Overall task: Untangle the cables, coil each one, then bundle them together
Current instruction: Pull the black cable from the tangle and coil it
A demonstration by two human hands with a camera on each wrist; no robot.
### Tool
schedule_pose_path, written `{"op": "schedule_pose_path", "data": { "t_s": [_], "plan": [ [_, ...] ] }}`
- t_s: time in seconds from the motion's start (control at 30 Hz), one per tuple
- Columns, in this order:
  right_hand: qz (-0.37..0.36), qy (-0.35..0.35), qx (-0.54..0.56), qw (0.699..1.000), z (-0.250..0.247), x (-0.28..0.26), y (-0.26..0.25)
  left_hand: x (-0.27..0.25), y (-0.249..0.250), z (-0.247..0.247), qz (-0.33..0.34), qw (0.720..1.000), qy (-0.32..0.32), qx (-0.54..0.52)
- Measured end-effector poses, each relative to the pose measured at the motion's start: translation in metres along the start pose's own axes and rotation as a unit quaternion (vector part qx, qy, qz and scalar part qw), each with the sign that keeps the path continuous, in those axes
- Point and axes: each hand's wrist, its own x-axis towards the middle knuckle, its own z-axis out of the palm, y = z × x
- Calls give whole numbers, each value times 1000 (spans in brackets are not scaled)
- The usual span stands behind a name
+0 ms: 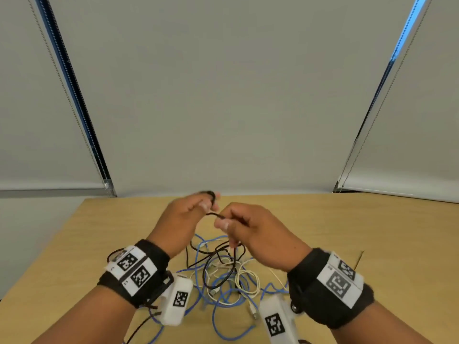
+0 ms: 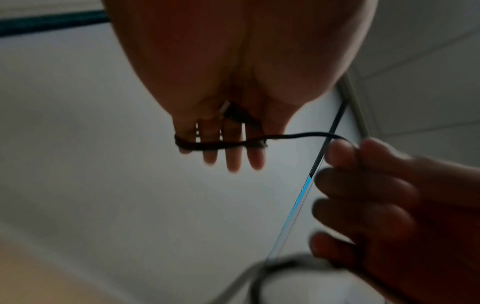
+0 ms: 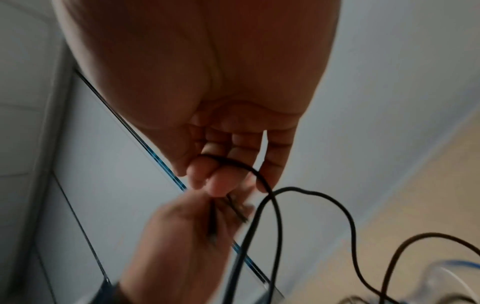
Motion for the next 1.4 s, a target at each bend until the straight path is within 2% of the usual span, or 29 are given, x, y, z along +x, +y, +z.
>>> {"op": "schedule_pose_path", "data": {
  "t_s": [0.1, 0.27, 0.37, 0.47, 0.57, 0.67, 0.77, 0.83, 0.87, 0.93, 0.97, 1.0, 1.03, 1.1, 1.13, 1.2, 1.3, 1.37, 1.4],
  "plan": [
    [-9, 52, 1, 999, -22, 9, -9, -15, -4, 10, -19, 992, -72, -100],
    [2, 82, 76, 994, -35, 12, 0, -25, 12, 10, -38, 946, -138, -289],
    [13, 58, 153, 986, -28, 13, 10, -26, 23, 8, -30, 917, -139, -372],
    [28, 26, 253, 967, -19, 12, 22, -27, 31, 6, -32, 884, -142, -445],
    [29, -68, 351, 933, -6, 11, 30, -25, 37, 6, -30, 857, -141, -495],
    [62, -90, 428, 897, 8, 9, 37, -19, 41, 9, -21, 825, -107, -555],
    [100, -86, 444, 886, 22, 4, 47, -2, 39, 5, -3, 820, 18, -573],
    [127, -87, 447, 881, 28, -1, 52, 12, 33, -1, 1, 839, 128, -528],
    [137, -94, 445, 880, 30, -4, 54, 17, 28, -4, 3, 860, 181, -476],
    [151, -96, 414, 893, 31, -9, 58, 24, 18, -12, 1, 919, 252, -304],
    [154, -84, 381, 908, 29, -10, 60, 25, 12, -17, 6, 947, 257, -192],
    [156, -65, 345, 923, 26, -10, 61, 26, 5, -21, 15, 968, 240, -71],
    [157, -41, 312, 936, 21, -10, 63, 26, -4, -24, 24, 977, 208, 47],
    [162, 6, 272, 948, 6, -6, 65, 24, -22, -28, 50, 963, 131, 228],
    [165, 24, 261, 951, -3, -4, 66, 22, -29, -27, 64, 952, 91, 284],
    [175, 58, 238, 954, -20, -1, 67, 16, -37, -22, 63, 942, 12, 330],
    [201, 80, 202, 955, -40, 0, 70, 11, -43, -19, 21, 935, -90, 343],
    [215, 57, 169, 960, -43, -1, 71, 9, -39, -14, 16, 924, -123, 362],
    [223, 36, 144, 964, -41, -1, 71, 8, -36, -11, 22, 924, -118, 364]
  ]
}}
